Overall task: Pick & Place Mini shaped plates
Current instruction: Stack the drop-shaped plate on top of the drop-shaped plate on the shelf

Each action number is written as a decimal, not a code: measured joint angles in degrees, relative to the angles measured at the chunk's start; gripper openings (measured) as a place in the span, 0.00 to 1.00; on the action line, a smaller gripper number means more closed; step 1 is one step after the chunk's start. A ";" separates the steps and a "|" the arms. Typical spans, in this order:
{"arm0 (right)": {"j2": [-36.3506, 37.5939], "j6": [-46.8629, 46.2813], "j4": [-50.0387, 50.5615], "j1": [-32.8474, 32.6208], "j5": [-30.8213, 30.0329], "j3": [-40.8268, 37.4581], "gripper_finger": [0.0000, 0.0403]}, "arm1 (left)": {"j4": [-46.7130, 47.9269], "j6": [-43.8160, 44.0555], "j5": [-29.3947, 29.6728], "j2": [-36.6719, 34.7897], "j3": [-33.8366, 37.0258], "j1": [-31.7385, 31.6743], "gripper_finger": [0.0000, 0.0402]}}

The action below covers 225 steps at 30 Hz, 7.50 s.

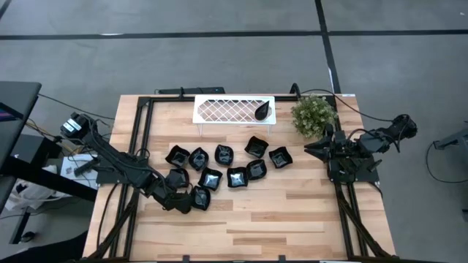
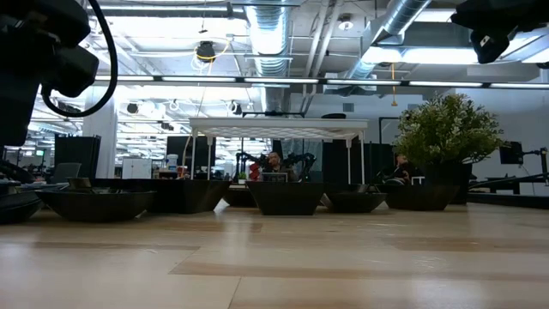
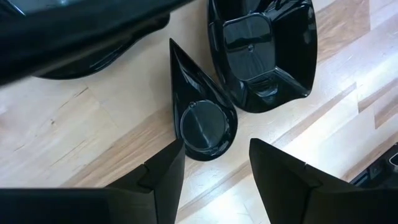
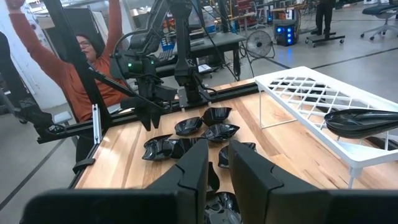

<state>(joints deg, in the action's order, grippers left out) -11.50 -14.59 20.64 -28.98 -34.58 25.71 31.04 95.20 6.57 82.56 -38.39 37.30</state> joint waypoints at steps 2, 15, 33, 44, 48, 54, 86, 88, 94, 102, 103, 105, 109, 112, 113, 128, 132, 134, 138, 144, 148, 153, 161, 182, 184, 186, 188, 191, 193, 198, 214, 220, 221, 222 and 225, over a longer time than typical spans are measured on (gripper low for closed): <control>0.00 0.00 0.00 -0.01 0.01 0.00 0.15 | 0.01 0.02 0.00 0.00 0.00 0.00 0.45; -0.01 0.00 0.00 -0.02 0.01 0.00 0.15 | -0.19 0.02 0.15 0.00 0.35 0.00 0.45; -0.01 0.00 -0.06 -0.02 -0.18 -0.02 0.15 | -6.45 -0.22 0.30 3.83 3.74 -1.53 0.39; 0.01 0.00 -0.09 -0.01 -0.20 -0.02 0.15 | -7.16 -0.23 -1.70 4.85 3.74 -1.51 0.31; 0.00 0.00 -0.09 0.01 -0.20 -0.02 0.15 | -7.16 -0.23 -1.68 4.85 3.74 -1.51 0.28; -0.01 0.00 -0.09 -0.02 -0.20 -0.02 0.15 | -7.09 -0.24 -1.45 4.85 3.74 -1.51 0.22; 0.01 0.00 -0.09 0.00 -0.20 -0.02 0.15 | -7.10 -0.24 -0.18 4.84 3.72 -1.51 0.04; 0.02 0.00 -0.09 0.00 -0.20 -0.02 0.15 | -7.29 -0.24 -0.20 4.83 3.72 -1.51 0.06; 0.01 0.00 -0.09 -0.02 -0.20 -0.02 0.15 | -7.53 -0.24 -0.19 4.83 3.69 -1.51 0.14; 0.02 0.00 -0.08 0.01 -0.20 -0.02 0.15 | -7.84 -0.24 0.79 4.85 3.69 -1.51 0.23; -0.01 0.00 -0.07 -0.02 -0.20 -0.02 0.15 | -7.93 -0.24 1.01 4.84 3.69 -1.51 0.23; 0.01 0.00 -0.08 0.00 -0.20 -0.02 0.15 | -7.95 -0.24 1.26 4.84 3.69 -1.51 0.23; 0.02 0.01 -0.07 0.01 -0.20 -0.02 0.15 | -8.01 -0.24 1.33 5.21 3.67 -1.51 0.22; 0.02 0.00 -0.09 -0.01 -0.20 -0.02 0.15 | -8.16 -0.03 1.04 7.01 3.65 -1.51 0.21; 0.02 0.00 -0.08 -0.01 -0.20 -0.02 0.15 | -8.39 0.39 0.82 7.62 3.65 -1.51 0.21; 0.00 0.00 -0.09 0.00 -0.20 -0.02 0.15 | -10.55 1.73 0.66 8.81 3.65 -1.51 0.18; -0.01 0.00 -0.09 -0.02 -0.20 -0.02 0.15 | -10.53 1.73 0.66 8.81 3.65 -1.51 0.11; 0.02 0.00 -0.09 -0.01 -0.20 -0.02 0.15 | -10.50 1.69 0.67 8.81 3.65 -1.51 0.07; 0.01 0.02 -0.09 0.00 -0.20 -0.02 0.15 | -10.47 1.40 0.70 8.79 3.65 -1.51 0.02; 0.02 0.01 -0.09 -0.02 -0.20 -0.02 0.15 | -10.18 1.33 0.63 8.79 3.65 -1.51 0.02; 0.01 0.00 -0.09 0.00 -0.20 -0.02 0.15 | -10.04 1.10 -1.51 8.79 3.65 -1.41 0.02; 0.02 0.00 -0.09 0.00 -0.21 -0.02 0.15 | -9.56 1.06 -4.12 7.49 3.75 -0.44 0.02; -0.01 -0.02 -0.13 0.00 -0.22 -0.02 0.15 | -9.32 0.83 -2.80 -1.47 3.76 0.96 0.01; -0.01 -5.44 -7.26 0.01 -0.20 -0.02 0.15 | -9.46 -20.59 10.63 -13.57 -5.50 -12.86 0.01; -0.01 -5.46 -7.98 -0.01 -0.15 -0.02 0.15 | -9.50 -24.14 10.64 -13.57 -6.59 -15.48 0.01; -0.01 -5.47 -8.80 -0.01 -0.14 -0.02 0.15 | -9.43 -27.21 11.21 -13.55 -7.82 -17.83 0.01; -0.07 -5.50 -10.45 0.00 -0.12 -0.02 0.15 | -9.44 -29.82 12.50 -13.55 -9.18 -19.83 0.01; -0.07 -5.61 -12.25 0.01 -0.15 -0.02 0.15 | -9.57 -33.93 15.24 -13.54 -11.42 -21.93 0.01; -0.09 -5.60 -13.46 0.11 -0.16 -0.02 0.15 | -9.69 -36.71 17.06 -13.05 -13.25 -22.92 0.01; -0.12 -5.43 -13.82 1.34 -0.69 -0.02 0.15 | -10.26 -44.22 20.10 -9.18 -19.00 -25.29 0.01; -11.24 -7.41 -23.42 4.40 0.52 0.00 0.15 | -11.51 -61.97 20.27 9.82 -37.01 -29.17 0.01; -18.99 -4.60 -28.36 4.40 -1.41 -0.02 0.15 | -11.83 -66.74 25.36 11.04 -37.79 -29.42 0.01; -20.36 -3.61 -29.83 4.42 -1.88 -0.02 0.15 | -12.04 -67.85 26.53 11.04 -37.79 -29.40 0.01; -21.78 -2.50 -31.43 4.52 -2.60 -0.02 0.15 | -12.12 -69.08 27.83 11.00 -37.79 -29.38 0.01; -26.23 0.73 -37.40 5.63 -3.18 0.00 0.15 | -12.15 -72.52 31.21 10.83 -37.79 -29.38 0.01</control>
<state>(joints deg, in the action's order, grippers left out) -37.73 -13.86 -16.75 -23.35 -37.76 25.71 18.89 22.68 37.78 93.39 -76.18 7.92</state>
